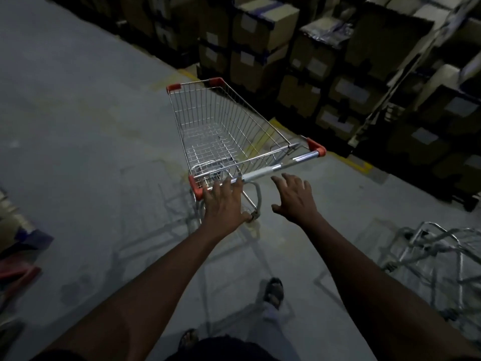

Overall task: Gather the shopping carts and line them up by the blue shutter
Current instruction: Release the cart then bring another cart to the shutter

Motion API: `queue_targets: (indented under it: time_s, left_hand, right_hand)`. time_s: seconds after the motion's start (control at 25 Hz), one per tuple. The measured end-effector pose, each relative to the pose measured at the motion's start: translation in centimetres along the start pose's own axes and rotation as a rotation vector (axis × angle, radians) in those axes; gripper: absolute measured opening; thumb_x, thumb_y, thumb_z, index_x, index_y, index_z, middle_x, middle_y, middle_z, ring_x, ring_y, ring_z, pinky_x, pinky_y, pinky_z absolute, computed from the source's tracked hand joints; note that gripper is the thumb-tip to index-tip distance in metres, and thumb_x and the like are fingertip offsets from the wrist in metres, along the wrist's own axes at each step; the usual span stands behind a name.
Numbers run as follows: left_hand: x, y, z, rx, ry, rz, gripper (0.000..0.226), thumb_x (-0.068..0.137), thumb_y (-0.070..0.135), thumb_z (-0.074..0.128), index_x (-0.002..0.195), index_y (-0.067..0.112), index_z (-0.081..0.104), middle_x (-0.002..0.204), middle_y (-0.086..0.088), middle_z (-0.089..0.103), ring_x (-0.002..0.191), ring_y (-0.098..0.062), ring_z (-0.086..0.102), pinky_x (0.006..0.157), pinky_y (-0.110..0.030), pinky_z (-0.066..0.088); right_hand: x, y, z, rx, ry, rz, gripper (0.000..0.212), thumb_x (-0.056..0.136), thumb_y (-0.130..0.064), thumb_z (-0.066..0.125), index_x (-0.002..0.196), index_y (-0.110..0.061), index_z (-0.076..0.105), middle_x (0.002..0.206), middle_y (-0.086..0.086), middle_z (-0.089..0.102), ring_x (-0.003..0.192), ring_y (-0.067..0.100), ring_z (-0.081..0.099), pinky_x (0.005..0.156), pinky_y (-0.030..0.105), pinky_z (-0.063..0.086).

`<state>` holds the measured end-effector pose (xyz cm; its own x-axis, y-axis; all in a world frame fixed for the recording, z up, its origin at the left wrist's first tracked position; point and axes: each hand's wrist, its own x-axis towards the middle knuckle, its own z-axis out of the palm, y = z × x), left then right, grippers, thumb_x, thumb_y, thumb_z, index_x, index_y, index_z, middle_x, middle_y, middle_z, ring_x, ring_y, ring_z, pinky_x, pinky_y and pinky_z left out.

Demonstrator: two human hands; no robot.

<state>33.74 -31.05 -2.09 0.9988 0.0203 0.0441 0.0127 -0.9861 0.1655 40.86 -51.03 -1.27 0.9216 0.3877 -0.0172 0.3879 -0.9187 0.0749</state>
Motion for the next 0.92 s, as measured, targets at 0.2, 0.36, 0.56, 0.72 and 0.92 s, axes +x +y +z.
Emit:
queue_targets:
  time_s: [0.2, 0.36, 0.56, 0.72, 0.92]
  left_hand:
    - [7.8, 1.7, 3.1, 0.083, -0.163, -0.120, 0.097, 0.067, 0.061, 0.066, 0.145, 0.021, 0.025, 0.142, -0.008, 0.040, 0.127, -0.034, 0.040, 0.104, -0.060, 0.025]
    - [13.1, 2.3, 3.3, 0.012, -0.283, -0.224, 0.052, 0.068, 0.053, 0.068, 0.110, 0.024, 0.059, 0.108, -0.001, 0.065, 0.098, -0.025, 0.061, 0.088, -0.043, 0.045]
    - [16.2, 3.9, 3.2, 0.015, -0.358, -0.283, 0.030, 0.077, 0.037, 0.062, 0.097, 0.014, 0.065, 0.098, -0.008, 0.068, 0.090, -0.027, 0.064, 0.071, -0.033, 0.049]
    - [17.9, 4.3, 2.8, 0.017, -0.343, -0.366, 0.031, 0.078, 0.038, 0.062, 0.100, 0.016, 0.065, 0.099, -0.008, 0.068, 0.090, -0.028, 0.065, 0.074, -0.036, 0.051]
    - [17.1, 3.9, 2.4, 0.006, -0.337, -0.420, 0.033, 0.079, 0.039, 0.062, 0.103, 0.017, 0.066, 0.101, -0.007, 0.068, 0.092, -0.027, 0.065, 0.073, -0.034, 0.049]
  right_hand:
    - [9.6, 5.6, 2.6, -0.069, -0.009, -0.166, 0.079, 0.061, -0.045, 0.080, 0.129, -0.024, 0.046, 0.128, 0.008, 0.051, 0.122, 0.033, 0.043, 0.098, 0.053, 0.034]
    - [15.4, 8.3, 2.4, -0.096, -0.132, -0.382, 0.037, 0.074, -0.044, 0.067, 0.105, -0.024, 0.061, 0.099, 0.002, 0.068, 0.094, 0.026, 0.063, 0.083, 0.037, 0.046]
    - [20.4, 10.1, 2.4, -0.106, -0.212, -0.495, 0.033, 0.074, -0.044, 0.062, 0.095, -0.019, 0.068, 0.090, 0.005, 0.069, 0.084, 0.028, 0.067, 0.068, 0.032, 0.049]
    - [22.2, 10.9, 2.7, -0.090, -0.124, -0.555, 0.027, 0.077, -0.040, 0.059, 0.090, -0.017, 0.067, 0.087, 0.004, 0.069, 0.080, 0.029, 0.067, 0.064, 0.030, 0.047]
    - [21.7, 10.0, 2.5, -0.071, -0.090, -0.595, 0.028, 0.081, -0.042, 0.059, 0.092, -0.018, 0.066, 0.085, 0.005, 0.067, 0.077, 0.029, 0.066, 0.063, 0.030, 0.044]
